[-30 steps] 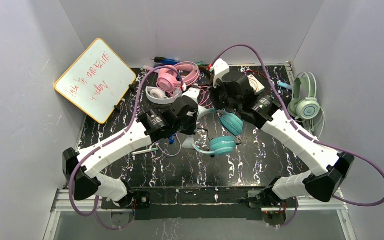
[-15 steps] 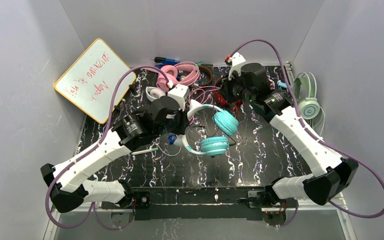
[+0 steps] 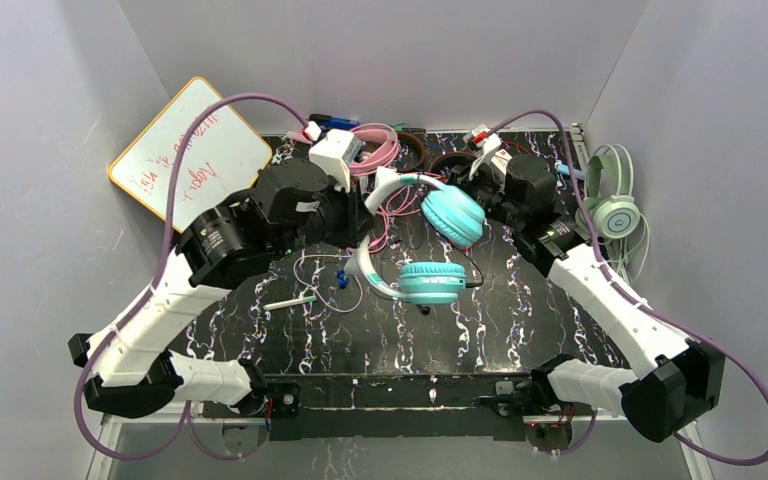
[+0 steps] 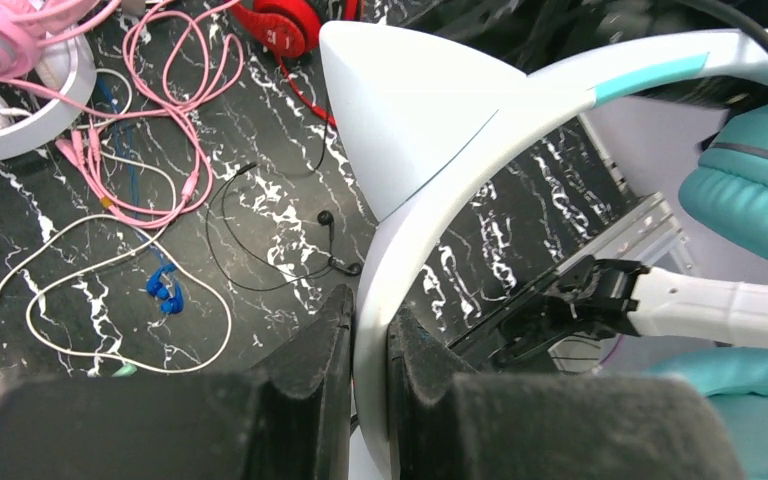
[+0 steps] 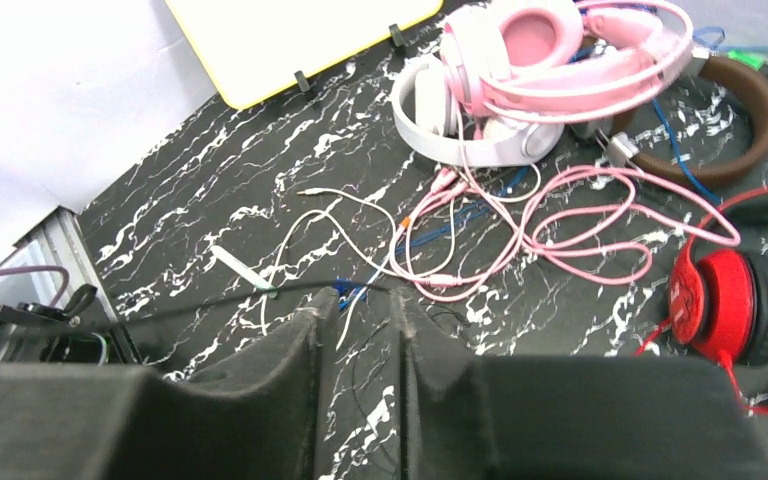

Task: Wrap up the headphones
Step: Wrap the headphones cable around the headphones.

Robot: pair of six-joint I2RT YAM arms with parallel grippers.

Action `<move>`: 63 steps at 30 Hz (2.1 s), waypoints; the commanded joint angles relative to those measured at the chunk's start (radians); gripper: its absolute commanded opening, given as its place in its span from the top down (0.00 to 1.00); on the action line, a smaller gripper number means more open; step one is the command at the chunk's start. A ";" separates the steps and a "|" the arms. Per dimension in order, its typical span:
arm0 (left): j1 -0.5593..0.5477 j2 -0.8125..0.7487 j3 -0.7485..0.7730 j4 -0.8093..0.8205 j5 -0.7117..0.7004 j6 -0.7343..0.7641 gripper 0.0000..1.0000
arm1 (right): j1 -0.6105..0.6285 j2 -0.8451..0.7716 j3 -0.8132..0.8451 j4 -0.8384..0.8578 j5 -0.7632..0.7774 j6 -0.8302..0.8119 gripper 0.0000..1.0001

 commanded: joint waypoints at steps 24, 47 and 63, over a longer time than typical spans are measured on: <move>-0.005 0.099 0.284 -0.108 -0.035 -0.197 1.00 | -0.012 -0.019 -0.319 0.527 -0.188 0.108 0.50; -0.005 0.072 0.265 -0.032 -0.039 -0.282 1.00 | -0.012 0.161 -0.483 0.907 -0.186 0.278 0.25; -0.005 0.109 0.306 -0.081 -0.075 -0.298 1.00 | 0.048 0.314 -0.417 1.033 -0.186 0.332 0.50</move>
